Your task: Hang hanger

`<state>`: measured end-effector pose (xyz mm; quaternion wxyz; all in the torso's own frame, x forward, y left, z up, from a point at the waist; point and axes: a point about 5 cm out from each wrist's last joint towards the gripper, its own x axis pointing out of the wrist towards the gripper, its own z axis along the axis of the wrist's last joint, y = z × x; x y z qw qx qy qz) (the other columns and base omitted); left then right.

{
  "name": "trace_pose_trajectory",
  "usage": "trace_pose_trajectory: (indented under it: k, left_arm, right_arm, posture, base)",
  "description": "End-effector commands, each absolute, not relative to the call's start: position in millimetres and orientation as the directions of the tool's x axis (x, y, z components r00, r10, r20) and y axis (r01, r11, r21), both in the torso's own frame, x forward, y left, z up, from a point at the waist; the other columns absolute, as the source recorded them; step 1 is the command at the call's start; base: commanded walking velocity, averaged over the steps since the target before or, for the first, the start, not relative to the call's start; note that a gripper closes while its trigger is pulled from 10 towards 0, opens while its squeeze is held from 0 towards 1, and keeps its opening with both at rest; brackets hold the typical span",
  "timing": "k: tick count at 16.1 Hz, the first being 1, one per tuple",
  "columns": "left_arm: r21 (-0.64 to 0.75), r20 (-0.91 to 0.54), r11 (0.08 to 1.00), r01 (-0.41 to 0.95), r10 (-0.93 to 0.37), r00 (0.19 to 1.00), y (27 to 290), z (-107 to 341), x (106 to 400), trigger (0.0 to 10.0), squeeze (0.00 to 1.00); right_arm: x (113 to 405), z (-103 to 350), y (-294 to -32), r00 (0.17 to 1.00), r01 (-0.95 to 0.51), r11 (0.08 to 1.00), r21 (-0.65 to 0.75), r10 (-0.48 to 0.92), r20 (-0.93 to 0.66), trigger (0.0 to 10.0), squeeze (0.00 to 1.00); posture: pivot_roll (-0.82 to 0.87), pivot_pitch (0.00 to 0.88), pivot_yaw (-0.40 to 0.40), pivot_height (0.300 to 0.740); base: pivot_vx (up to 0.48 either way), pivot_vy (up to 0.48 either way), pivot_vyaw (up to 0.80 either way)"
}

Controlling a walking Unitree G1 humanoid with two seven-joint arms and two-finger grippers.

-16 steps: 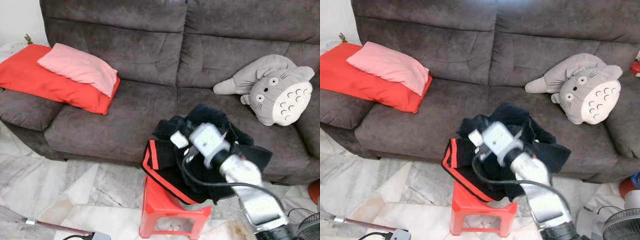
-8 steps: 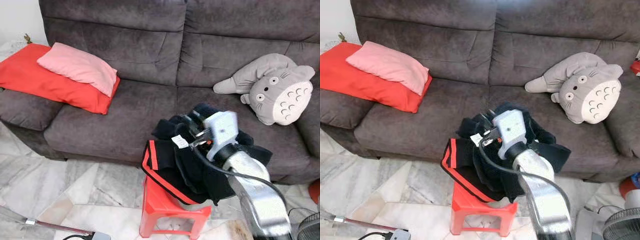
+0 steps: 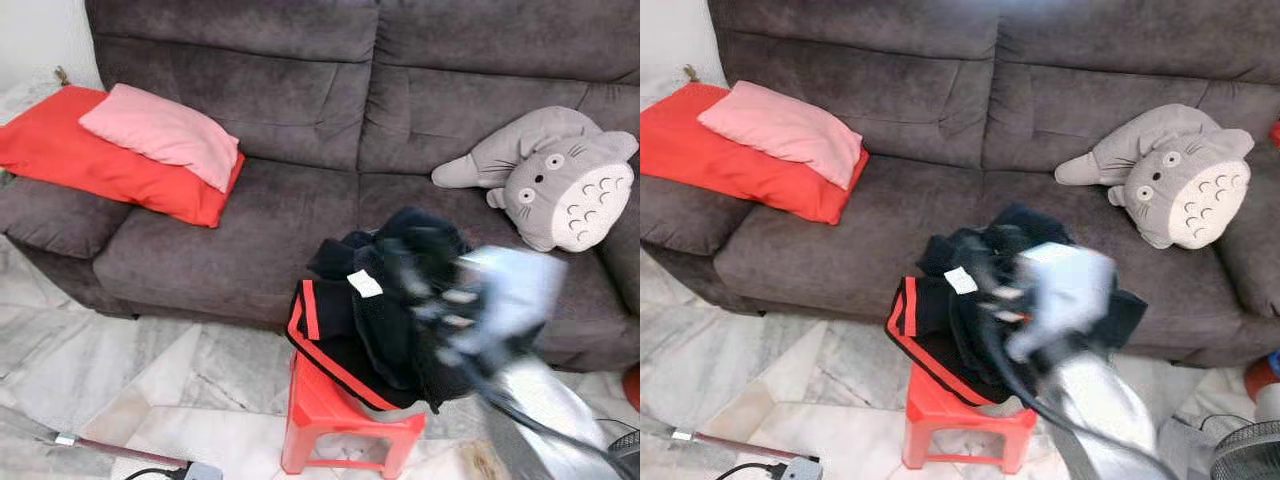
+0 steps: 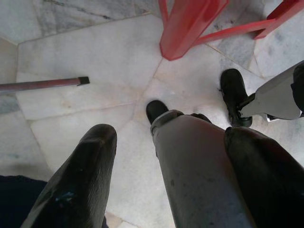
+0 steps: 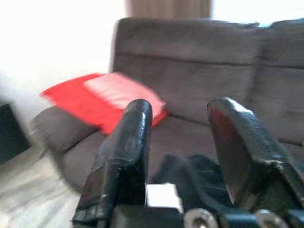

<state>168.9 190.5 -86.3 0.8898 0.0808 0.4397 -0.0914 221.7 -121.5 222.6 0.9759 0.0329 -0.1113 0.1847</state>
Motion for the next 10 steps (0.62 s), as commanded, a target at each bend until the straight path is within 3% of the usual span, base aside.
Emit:
trace_pose_trajectory:
  k: [1,2,5,8,10]
  left_arm:
    - [0.043,-0.840,0.967,0.253,-0.102,0.533,190,-94,151,10.0,0.00]
    - [0.043,-0.840,0.966,0.257,-0.104,0.532,190,-94,152,10.0,0.00]
    - [0.042,-0.839,0.964,0.261,-0.108,0.534,190,-94,152,10.0,0.00]
    - [0.043,-0.838,0.965,0.260,-0.107,0.535,190,-94,152,10.0,0.00]
    - [0.044,-0.839,0.964,0.262,-0.107,0.534,190,-94,152,10.0,0.00]
  right_arm:
    - [211,218,-135,0.942,-0.288,0.956,0.061,0.271,0.200,10.0,1.00]
    - [204,204,-144,0.963,-0.244,0.966,0.079,0.232,0.139,10.0,1.00]
    - [187,174,-161,0.990,-0.118,0.920,0.373,0.139,-0.029,10.0,1.00]
    - [170,164,-168,0.976,-0.169,0.882,0.439,0.211,-0.048,10.0,1.00]
    - [151,164,-159,0.936,-0.306,0.761,0.572,0.352,0.033,10.0,1.00]
  posture:
    - [-0.21,0.178,-0.009,0.740]
    - [-0.21,0.178,-0.009,0.740]
    - [-0.22,0.165,-0.011,0.740]
    - [-0.21,0.150,-0.018,0.740]
    - [-0.22,0.146,-0.019,0.740]
  base:
    - [0.000,0.000,0.00]
    - [0.000,0.000,0.00]
    - [0.000,0.000,0.00]
    - [0.000,0.000,0.00]
    - [0.000,0.000,0.00]
